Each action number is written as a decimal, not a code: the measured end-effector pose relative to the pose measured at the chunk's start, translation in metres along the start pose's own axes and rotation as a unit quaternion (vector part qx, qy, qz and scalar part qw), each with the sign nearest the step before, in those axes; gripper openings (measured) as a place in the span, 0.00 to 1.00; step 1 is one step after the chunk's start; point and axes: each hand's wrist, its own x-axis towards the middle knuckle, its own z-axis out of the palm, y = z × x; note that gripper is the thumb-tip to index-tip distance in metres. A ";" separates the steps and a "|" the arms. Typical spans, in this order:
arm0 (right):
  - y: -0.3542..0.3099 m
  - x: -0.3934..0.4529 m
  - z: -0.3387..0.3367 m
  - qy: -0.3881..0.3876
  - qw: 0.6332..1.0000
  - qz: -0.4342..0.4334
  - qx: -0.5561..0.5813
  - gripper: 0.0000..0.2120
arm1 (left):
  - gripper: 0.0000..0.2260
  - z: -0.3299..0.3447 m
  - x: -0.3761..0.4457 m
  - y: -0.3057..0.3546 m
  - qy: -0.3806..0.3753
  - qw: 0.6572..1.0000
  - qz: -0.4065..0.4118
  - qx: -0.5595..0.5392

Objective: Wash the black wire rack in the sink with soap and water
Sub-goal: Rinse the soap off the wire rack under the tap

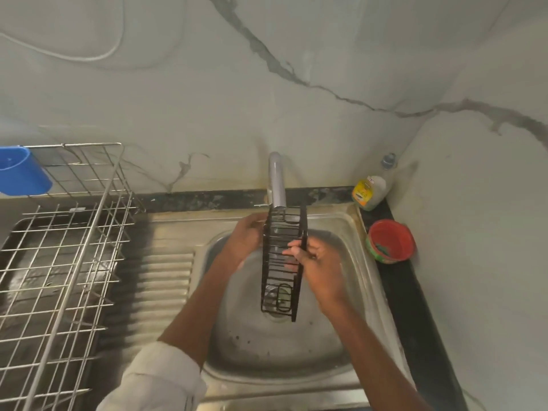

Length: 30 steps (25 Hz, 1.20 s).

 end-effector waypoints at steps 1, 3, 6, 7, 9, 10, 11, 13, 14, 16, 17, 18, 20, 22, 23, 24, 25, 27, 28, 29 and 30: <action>0.002 0.000 0.008 0.023 1.000 0.003 0.007 0.08 | 0.12 0.004 -0.013 0.004 -0.006 0.999 0.001 -0.040; 0.010 -0.003 0.017 0.050 0.998 -0.018 -0.043 0.09 | 0.18 0.007 -0.040 0.015 -0.044 0.996 0.007 -0.079; 0.024 -0.025 0.027 0.042 0.969 -0.117 -0.215 0.08 | 0.20 0.006 -0.063 0.019 -0.073 0.996 0.042 0.010; 0.030 -0.030 0.031 0.027 0.960 -0.143 -0.240 0.08 | 0.24 0.006 -0.065 0.016 -0.060 0.995 0.054 0.057; 0.036 -0.034 0.035 -0.034 0.956 -0.139 -0.255 0.07 | 0.29 0.002 -0.060 0.006 -0.020 0.992 0.065 0.107; 0.034 -0.034 0.032 -0.072 0.953 -0.122 -0.266 0.07 | 0.29 0.000 -0.060 0.003 -0.015 0.989 0.074 0.124; 0.031 -0.033 0.027 -0.103 0.948 -0.116 -0.278 0.09 | 0.28 -0.005 -0.060 0.001 -0.018 0.986 0.085 0.142; 0.021 -0.027 0.008 -0.071 0.936 -0.124 -0.323 0.13 | 0.29 -0.017 -0.064 -0.001 -0.029 0.980 0.099 0.173; 0.014 -0.021 -0.004 -0.008 0.927 -0.125 -0.354 0.18 | 0.30 -0.024 -0.067 -0.002 -0.031 0.976 0.102 0.189; 0.005 -0.001 -0.020 0.069 0.909 -0.085 -0.402 0.31 | 0.31 -0.039 -0.070 -0.004 -0.043 0.972 0.104 0.207; 0.001 0.012 -0.020 0.053 0.906 -0.065 -0.415 0.36 | 0.32 -0.047 -0.071 -0.006 -0.050 0.972 0.103 0.205; -0.002 0.025 -0.017 0.009 0.907 -0.054 -0.417 0.39 | 0.33 -0.055 -0.070 -0.007 -0.051 0.973 0.106 0.200; -0.009 0.043 -0.004 -0.101 0.922 -0.043 -0.371 0.36 | 0.36 -0.065 -0.070 -0.009 -0.057 0.972 0.119 0.195; -0.017 0.053 0.005 -0.174 0.926 -0.036 -0.334 0.32 | 0.38 -0.071 -0.068 -0.010 -0.064 0.971 0.134 0.187; -0.019 0.058 0.006 -0.184 0.930 -0.031 -0.317 0.32 | 0.38 -0.071 -0.066 -0.009 -0.066 0.971 0.136 0.185; -0.019 0.061 0.006 -0.180 0.932 -0.030 -0.312 0.31 | 0.38 -0.071 -0.063 -0.010 -0.071 0.971 0.138 0.184; -0.018 0.063 0.003 -0.168 0.938 -0.036 -0.301 0.29 | 0.38 -0.069 -0.062 -0.007 -0.079 0.971 0.132 0.183; -0.013 0.063 -0.004 -0.108 0.948 -0.061 -0.292 0.26 | 0.43 -0.064 -0.055 -0.007 -0.104 0.973 0.123 0.168; -0.010 0.062 -0.009 -0.065 0.954 -0.064 -0.285 0.25 | 0.46 -0.059 -0.051 -0.008 -0.111 0.972 0.126 0.164; -0.006 0.059 -0.017 -0.023 0.960 -0.063 -0.270 0.25 | 0.46 -0.052 -0.046 -0.010 -0.110 0.971 0.128 0.169; -0.004 0.056 -0.025 0.013 0.968 -0.055 -0.246 0.26 | 0.43 -0.043 -0.040 -0.012 -0.110 0.970 0.136 0.168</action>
